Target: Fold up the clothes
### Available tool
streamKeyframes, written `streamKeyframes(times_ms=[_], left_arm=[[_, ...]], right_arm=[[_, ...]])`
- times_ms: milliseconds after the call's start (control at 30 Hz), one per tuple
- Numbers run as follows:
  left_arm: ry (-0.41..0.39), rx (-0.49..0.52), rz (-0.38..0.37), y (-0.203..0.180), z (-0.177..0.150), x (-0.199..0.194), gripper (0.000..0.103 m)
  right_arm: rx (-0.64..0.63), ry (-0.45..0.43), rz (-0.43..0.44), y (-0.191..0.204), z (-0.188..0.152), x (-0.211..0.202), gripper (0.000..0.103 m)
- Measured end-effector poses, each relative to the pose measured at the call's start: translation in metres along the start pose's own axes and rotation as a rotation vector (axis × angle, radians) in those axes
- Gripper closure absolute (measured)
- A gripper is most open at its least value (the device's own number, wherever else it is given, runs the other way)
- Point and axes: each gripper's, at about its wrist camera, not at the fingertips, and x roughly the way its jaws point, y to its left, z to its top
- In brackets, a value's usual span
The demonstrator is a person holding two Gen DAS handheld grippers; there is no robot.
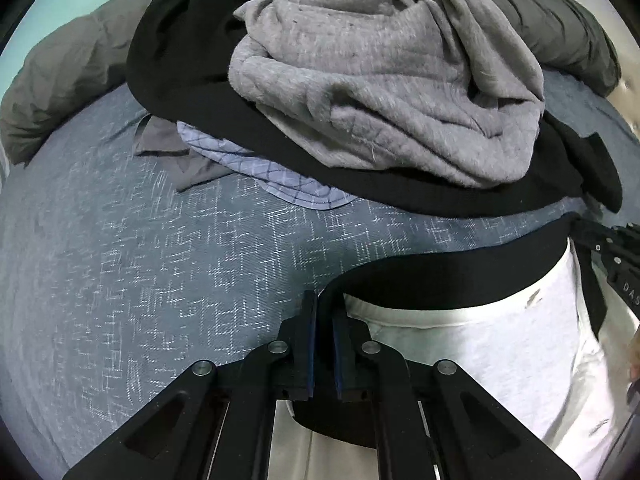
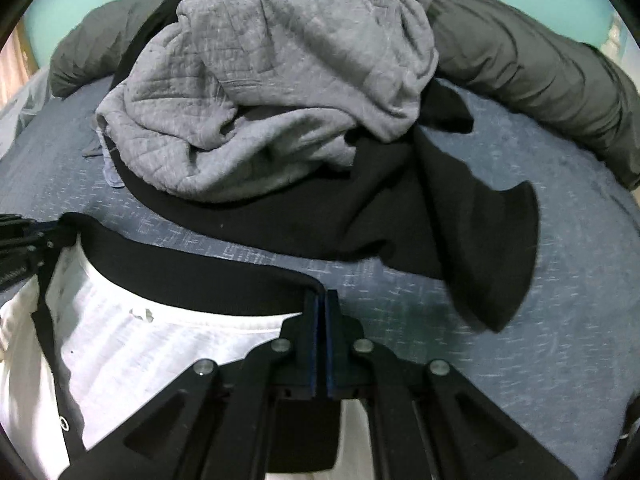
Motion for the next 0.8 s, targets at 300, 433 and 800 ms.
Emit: streamKeyframes(times_ms=[300,433,800], left_arm=[[-0.043,-0.151,-0.096,0.036,-0.009,-0.028,0.039],[-0.068,-0.181,-0.111,0.047,-0.013,-0.047,0.026],[-0.023,-0.069,-0.024,0.033,-0.021,-0.042,0.023]], right_arm=[[0.093,-0.064,0.133,-0.023,0.001,-0.017,0.036],[0.117,-0.122,0.142,-0.030,0.003,-0.041,0.036],[0.109,-0.106,0.144,-0.032,-0.008,-0.061,0.036]])
